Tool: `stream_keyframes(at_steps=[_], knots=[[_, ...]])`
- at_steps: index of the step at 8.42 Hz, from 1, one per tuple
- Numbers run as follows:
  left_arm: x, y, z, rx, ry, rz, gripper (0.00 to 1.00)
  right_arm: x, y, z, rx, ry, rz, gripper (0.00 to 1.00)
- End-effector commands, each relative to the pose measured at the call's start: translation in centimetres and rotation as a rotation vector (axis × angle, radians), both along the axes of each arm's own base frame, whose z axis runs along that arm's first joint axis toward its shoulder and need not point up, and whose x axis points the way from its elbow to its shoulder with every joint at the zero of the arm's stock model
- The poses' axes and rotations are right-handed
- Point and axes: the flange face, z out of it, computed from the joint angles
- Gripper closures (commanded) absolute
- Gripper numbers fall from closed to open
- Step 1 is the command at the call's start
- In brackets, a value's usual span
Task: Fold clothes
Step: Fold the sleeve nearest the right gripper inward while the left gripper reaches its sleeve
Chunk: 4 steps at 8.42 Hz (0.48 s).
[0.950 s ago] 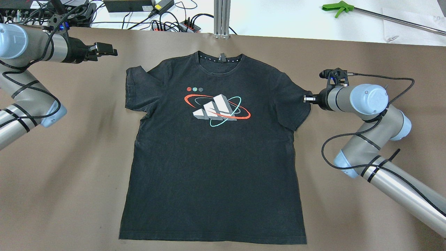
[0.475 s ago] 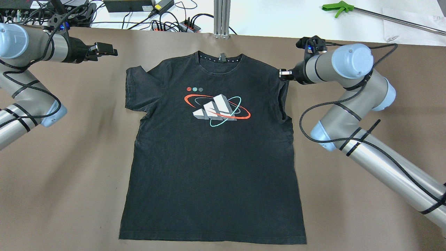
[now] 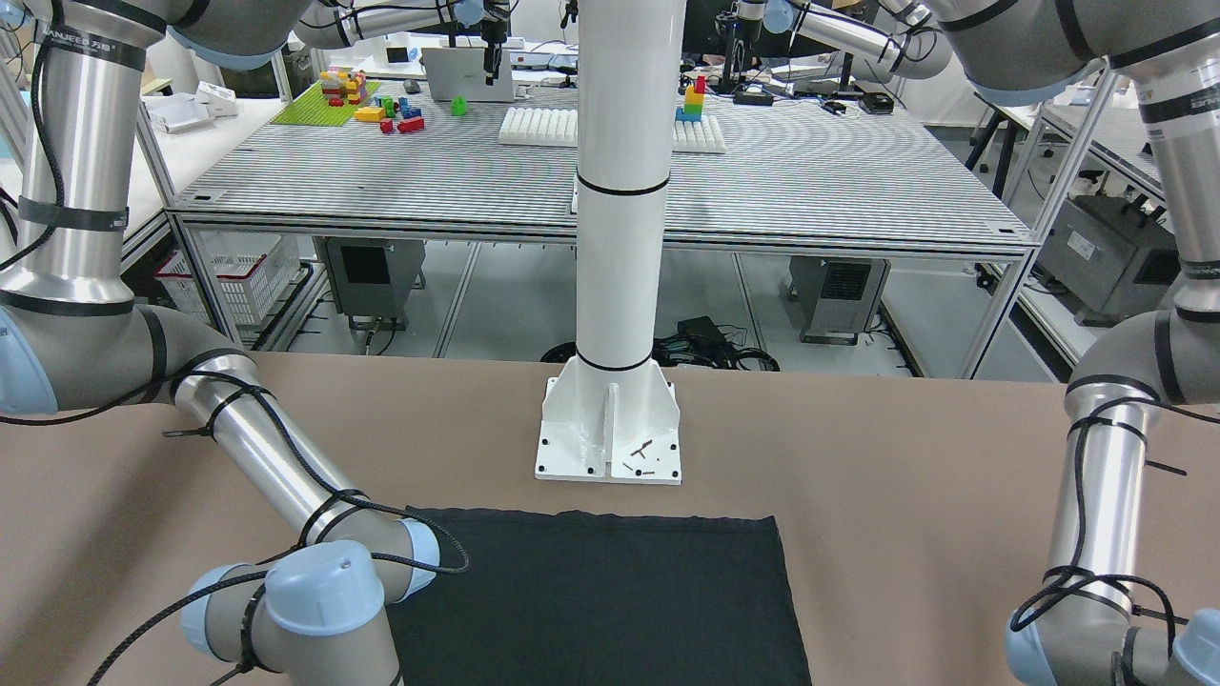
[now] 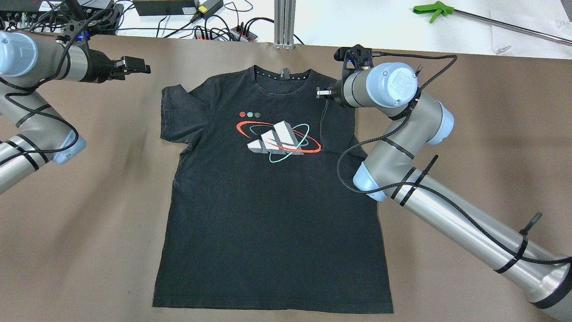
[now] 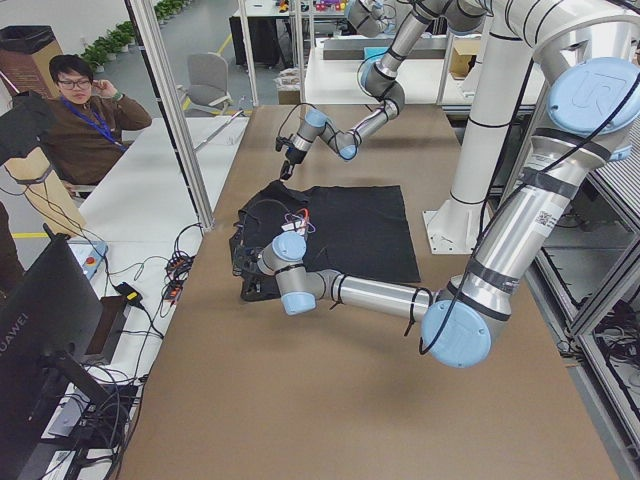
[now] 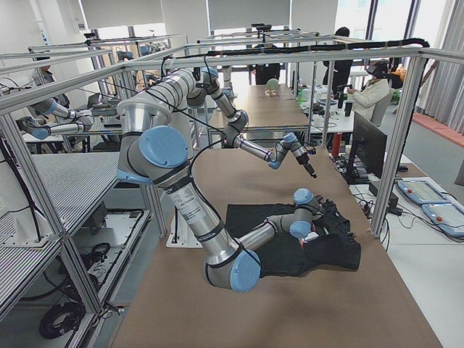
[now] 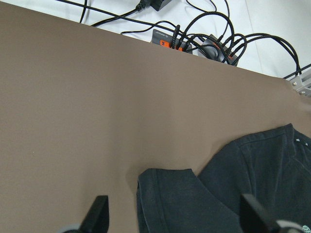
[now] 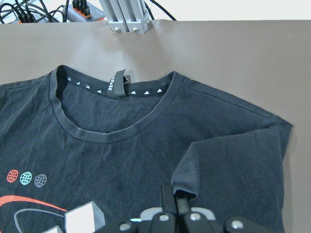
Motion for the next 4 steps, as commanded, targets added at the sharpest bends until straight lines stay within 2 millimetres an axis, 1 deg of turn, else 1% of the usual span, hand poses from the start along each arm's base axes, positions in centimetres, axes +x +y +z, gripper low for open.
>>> stream_keyframes(at_steps=[1,3,4], knots=[[0.24,-0.33,0.45,-0.010,-0.006,0.001,0.05,-1.48,0.76,-0.42,0.019,0.006,0.013,0.06],[0.32,-0.48,0.34,-0.008,-0.005,0.001,0.05,-1.39,0.68,-0.97,0.013,-0.008,0.021,0.06],[0.33,-0.46,0.33,-0.007,-0.006,0.002,0.05,-0.93,0.31,-1.10,-0.001,-0.018,0.024,0.06]])
